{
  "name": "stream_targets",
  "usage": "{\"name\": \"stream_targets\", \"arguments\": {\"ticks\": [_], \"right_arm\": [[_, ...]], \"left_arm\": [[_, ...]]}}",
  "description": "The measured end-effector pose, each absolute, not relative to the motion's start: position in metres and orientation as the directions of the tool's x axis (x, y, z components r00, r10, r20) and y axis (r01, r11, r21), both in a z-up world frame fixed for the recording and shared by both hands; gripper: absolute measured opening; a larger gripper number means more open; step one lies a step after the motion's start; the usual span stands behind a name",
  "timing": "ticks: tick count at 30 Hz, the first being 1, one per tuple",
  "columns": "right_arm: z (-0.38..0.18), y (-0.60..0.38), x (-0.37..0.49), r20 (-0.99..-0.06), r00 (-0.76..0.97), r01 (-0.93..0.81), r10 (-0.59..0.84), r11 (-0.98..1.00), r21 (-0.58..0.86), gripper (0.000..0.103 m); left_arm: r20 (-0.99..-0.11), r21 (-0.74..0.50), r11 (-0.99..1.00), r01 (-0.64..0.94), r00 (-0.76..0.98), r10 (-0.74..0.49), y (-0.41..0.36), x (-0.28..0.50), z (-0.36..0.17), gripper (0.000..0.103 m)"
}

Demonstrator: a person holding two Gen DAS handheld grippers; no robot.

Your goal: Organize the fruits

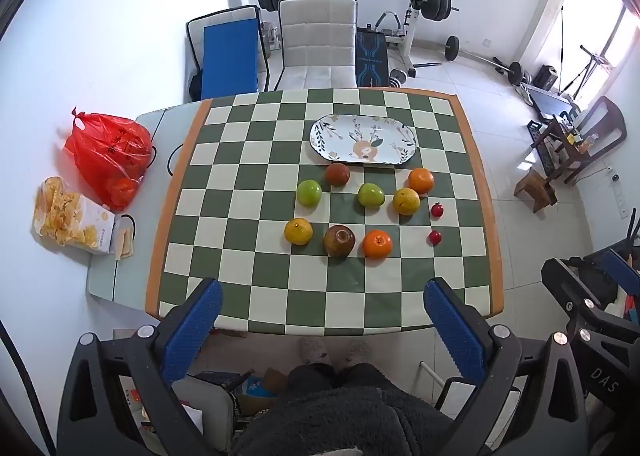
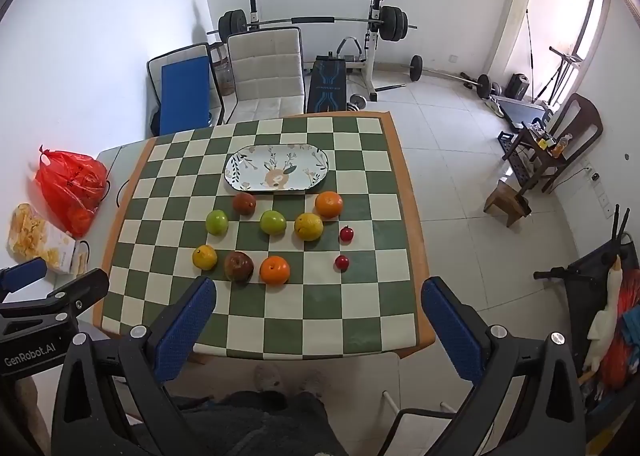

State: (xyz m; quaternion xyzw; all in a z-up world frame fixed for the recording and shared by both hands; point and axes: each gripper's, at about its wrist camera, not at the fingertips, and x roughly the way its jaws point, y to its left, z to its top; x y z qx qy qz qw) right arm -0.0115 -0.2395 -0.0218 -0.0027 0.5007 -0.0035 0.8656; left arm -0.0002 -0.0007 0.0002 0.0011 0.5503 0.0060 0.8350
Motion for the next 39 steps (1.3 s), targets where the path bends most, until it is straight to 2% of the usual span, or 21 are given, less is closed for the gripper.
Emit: {"name": "stream_targets", "arguments": {"ticks": [39], "right_arm": [[-0.013, -0.238, -0.005, -0.859, 0.512, 0.011, -0.006, 1.000, 0.000, 0.103]], "left_arm": [[-0.915, 0.003, 1.000, -0.013, 0.404, 0.008, -0.003, 0.010, 0.015, 0.103]]}}
